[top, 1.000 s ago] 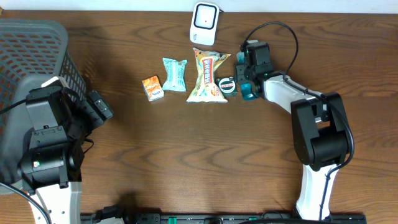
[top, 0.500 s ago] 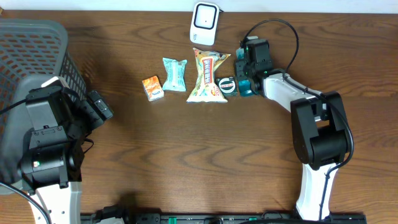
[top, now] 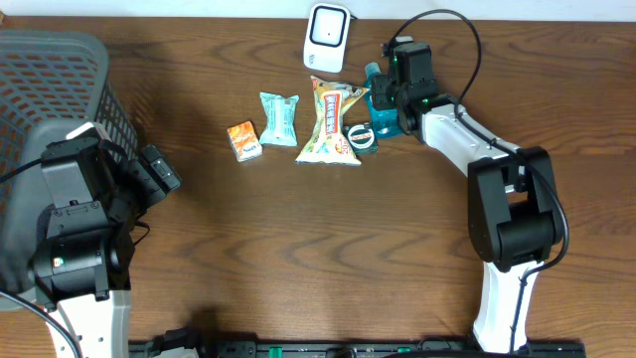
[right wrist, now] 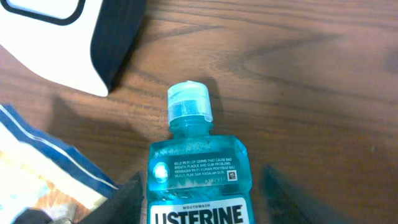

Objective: Scan the item barcode

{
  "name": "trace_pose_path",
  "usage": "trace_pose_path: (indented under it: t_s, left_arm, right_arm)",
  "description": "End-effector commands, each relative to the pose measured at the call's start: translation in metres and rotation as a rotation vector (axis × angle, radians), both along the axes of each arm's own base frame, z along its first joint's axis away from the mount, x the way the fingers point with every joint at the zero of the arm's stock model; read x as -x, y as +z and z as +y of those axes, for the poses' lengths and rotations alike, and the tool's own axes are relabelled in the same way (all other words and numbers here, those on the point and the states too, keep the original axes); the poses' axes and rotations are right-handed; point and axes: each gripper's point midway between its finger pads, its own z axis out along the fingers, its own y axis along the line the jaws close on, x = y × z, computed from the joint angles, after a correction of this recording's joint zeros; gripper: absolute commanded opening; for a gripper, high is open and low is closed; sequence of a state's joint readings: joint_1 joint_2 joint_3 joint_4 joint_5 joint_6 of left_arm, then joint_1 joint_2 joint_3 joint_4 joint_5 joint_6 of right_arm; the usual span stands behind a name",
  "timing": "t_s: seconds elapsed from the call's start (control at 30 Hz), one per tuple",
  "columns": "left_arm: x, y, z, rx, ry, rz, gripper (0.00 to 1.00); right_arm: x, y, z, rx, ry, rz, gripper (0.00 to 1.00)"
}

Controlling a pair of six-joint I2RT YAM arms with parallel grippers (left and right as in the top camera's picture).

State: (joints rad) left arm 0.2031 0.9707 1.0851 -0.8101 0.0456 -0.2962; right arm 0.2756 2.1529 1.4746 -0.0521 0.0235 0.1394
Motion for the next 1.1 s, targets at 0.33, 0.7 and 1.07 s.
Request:
trace_pose_path:
  t_s: [0.33, 0.7, 1.07]
  left_arm:
    - [0.0, 0.002, 0.004, -0.003, 0.021, -0.002, 0.98]
    - [0.0, 0.002, 0.004, -0.003, 0.021, -0.002, 0.98]
    - [0.0, 0.002, 0.004, -0.003, 0.021, -0.002, 0.98]
  right_arm:
    - [-0.01, 0.001, 0.008, 0.008, 0.031, -0.036, 0.83]
    - [0.004, -0.031, 0.016, -0.001, 0.095, 0.06, 0.83]
    - [0.032, -0.055, 0.011, 0.056, 0.13, 0.198, 0.78]
